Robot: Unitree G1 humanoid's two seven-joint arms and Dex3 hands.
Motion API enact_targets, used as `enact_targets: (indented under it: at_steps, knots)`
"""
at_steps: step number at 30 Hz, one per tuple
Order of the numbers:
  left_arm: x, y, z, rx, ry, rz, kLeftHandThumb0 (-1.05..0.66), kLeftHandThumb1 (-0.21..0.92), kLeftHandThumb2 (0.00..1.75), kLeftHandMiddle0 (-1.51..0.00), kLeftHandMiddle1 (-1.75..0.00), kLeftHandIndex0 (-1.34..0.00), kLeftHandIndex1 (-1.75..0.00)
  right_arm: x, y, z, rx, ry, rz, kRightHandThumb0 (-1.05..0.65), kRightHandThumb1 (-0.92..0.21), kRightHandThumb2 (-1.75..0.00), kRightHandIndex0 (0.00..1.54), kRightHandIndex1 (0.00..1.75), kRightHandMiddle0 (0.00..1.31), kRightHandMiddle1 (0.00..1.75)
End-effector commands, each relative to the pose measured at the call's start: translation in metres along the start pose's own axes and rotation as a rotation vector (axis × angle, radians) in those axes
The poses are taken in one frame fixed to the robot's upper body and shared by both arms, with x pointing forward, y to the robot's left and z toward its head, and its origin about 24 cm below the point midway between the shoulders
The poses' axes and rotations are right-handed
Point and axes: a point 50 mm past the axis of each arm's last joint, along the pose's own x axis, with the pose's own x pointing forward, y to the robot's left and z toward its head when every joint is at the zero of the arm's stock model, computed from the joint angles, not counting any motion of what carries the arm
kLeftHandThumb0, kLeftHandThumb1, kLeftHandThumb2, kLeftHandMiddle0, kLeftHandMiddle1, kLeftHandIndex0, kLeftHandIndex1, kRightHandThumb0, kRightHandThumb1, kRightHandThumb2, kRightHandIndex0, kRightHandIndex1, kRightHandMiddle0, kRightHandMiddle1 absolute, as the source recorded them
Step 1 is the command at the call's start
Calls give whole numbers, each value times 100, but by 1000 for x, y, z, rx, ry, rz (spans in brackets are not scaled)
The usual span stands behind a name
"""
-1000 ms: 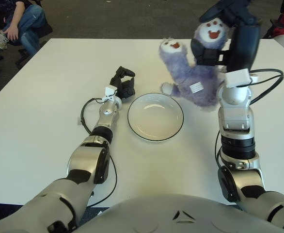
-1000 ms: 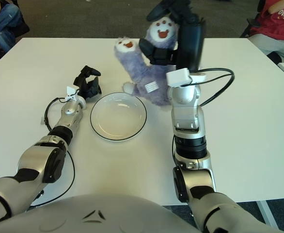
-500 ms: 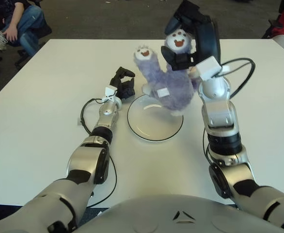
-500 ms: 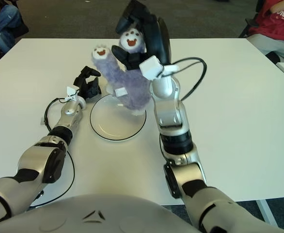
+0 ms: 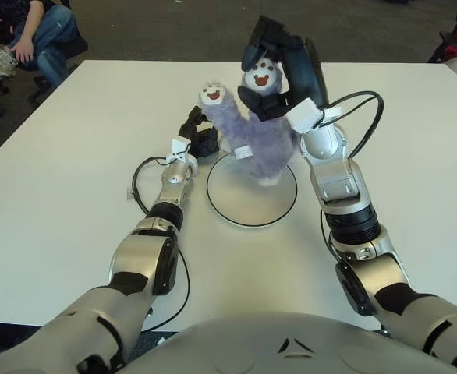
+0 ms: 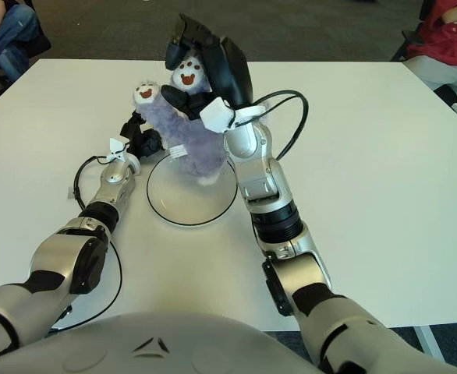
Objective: Put the doll into the plate.
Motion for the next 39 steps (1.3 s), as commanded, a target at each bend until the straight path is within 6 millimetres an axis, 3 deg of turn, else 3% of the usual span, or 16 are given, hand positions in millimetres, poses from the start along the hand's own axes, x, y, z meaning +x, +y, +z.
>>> enact_targets:
  at_steps: [1,15,26,39]
  knots:
    - [-39,-6,-49,-41,198,8,-39,66,87,-96,-175,-35,-175,0,1,1,-30,-22,37,-1,-16,-143,66,166,66,163]
    - [-40,-6,-50,-49,207,3,-38,68,85,-97,-175,-34,-175,-6,9,-6,3,48,163,0,-15,-143,67,166,67,163]
    - [-41,-6,-52,-34,226,2,-38,69,83,-86,-175,-33,-175,-12,17,-7,12,34,201,0,-15,-143,67,166,67,163]
    - [-40,-5,-55,6,262,15,-38,69,83,-80,-175,-33,-175,-23,9,0,8,12,171,0,-16,-143,67,166,67,163]
